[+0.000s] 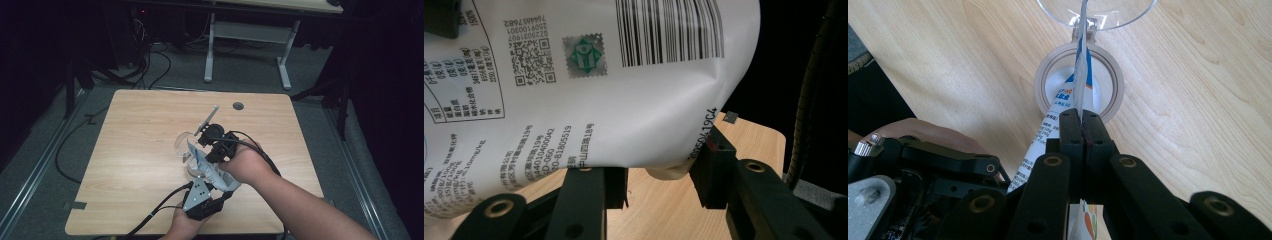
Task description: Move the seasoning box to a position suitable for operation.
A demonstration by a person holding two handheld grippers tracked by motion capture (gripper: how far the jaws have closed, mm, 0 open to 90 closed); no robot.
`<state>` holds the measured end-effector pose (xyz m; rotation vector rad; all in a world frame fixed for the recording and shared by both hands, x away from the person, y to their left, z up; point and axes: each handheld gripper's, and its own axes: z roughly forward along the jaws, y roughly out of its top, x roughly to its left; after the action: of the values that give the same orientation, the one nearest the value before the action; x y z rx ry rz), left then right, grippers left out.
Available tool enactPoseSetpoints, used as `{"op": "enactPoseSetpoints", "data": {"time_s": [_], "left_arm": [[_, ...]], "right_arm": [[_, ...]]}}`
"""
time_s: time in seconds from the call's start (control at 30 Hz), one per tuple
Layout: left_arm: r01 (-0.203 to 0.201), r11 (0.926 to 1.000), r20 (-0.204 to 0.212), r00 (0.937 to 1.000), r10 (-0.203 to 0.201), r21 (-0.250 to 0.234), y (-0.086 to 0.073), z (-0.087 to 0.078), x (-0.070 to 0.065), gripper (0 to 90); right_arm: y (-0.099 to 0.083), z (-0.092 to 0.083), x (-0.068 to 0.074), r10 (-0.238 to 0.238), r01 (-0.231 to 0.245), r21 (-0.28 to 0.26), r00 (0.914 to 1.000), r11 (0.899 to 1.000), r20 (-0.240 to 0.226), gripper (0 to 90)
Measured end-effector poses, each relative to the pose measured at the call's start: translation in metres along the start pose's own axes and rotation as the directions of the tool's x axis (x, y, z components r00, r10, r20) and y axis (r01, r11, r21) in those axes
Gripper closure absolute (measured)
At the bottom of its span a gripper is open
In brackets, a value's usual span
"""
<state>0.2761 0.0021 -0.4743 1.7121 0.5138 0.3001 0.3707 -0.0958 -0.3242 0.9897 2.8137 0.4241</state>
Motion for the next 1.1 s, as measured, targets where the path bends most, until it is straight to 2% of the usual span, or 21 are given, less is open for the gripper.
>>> {"op": "enactPoseSetpoints", "data": {"time_s": [1.1], "left_arm": [[0.004, 1.0000, 0.009, 0.9999, -0.004, -0.003, 0.0005, 0.0013, -0.0001, 63.6]], "right_arm": [[-0.0010, 0.0012, -0.0006, 0.010, -0.010, 0.001, 0.9999, 1.000, 0.005, 89.9]]}}
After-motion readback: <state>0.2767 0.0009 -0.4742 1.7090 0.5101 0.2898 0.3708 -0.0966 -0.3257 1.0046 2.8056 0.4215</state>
